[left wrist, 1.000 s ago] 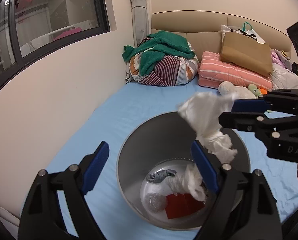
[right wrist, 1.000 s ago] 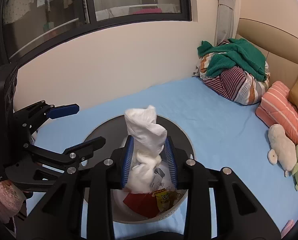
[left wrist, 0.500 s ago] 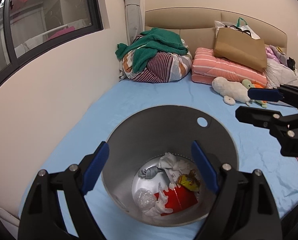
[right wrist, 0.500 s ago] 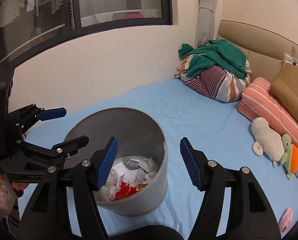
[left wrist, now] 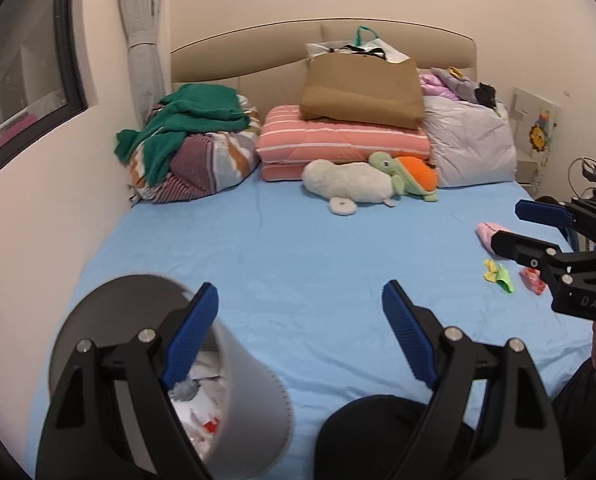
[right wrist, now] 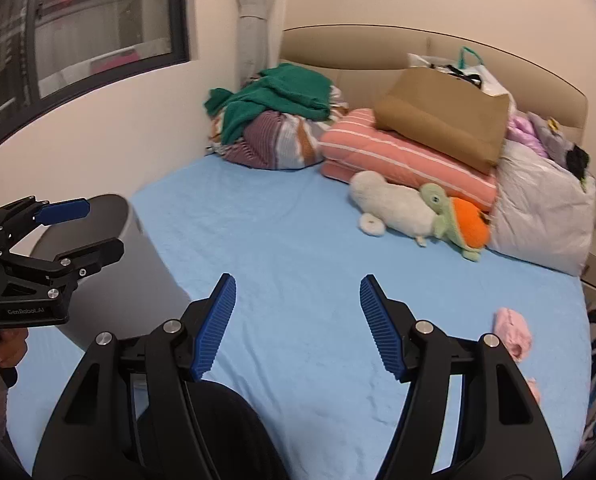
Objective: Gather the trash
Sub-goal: 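Move both open tools back over the green packet and orange bag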
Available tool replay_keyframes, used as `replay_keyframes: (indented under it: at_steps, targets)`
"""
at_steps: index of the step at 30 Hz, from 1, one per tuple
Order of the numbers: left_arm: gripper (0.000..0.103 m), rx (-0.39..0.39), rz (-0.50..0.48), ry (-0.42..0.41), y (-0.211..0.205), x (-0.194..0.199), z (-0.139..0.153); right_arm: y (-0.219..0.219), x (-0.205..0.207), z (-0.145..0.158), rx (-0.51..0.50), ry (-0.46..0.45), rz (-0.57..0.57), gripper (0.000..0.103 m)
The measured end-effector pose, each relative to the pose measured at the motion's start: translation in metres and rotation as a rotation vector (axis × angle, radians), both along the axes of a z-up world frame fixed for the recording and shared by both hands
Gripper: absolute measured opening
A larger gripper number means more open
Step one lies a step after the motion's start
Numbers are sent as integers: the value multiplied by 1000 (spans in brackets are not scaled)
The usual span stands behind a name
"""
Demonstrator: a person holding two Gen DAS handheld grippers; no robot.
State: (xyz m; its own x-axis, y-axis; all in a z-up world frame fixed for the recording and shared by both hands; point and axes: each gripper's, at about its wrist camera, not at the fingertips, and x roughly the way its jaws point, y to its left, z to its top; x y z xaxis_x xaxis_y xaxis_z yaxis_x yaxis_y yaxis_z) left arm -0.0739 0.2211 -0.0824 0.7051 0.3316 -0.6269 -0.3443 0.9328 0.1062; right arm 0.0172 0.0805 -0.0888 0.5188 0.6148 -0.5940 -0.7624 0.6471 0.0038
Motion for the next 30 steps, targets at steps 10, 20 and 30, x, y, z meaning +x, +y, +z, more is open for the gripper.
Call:
replay_keyframes:
  at_steps: [10,20,30]
  targets:
    - [84,-23,-271,34,-113,93,-27,-160,59,-26,-17,-1,-373,62]
    - [84,-95,-438,120,-210,176,-80,-260,109,-82,-51,75,-566,62]
    - [84,-133,-493,224,-263,250,-151,-299,172,-143,-113,146,-620,62]
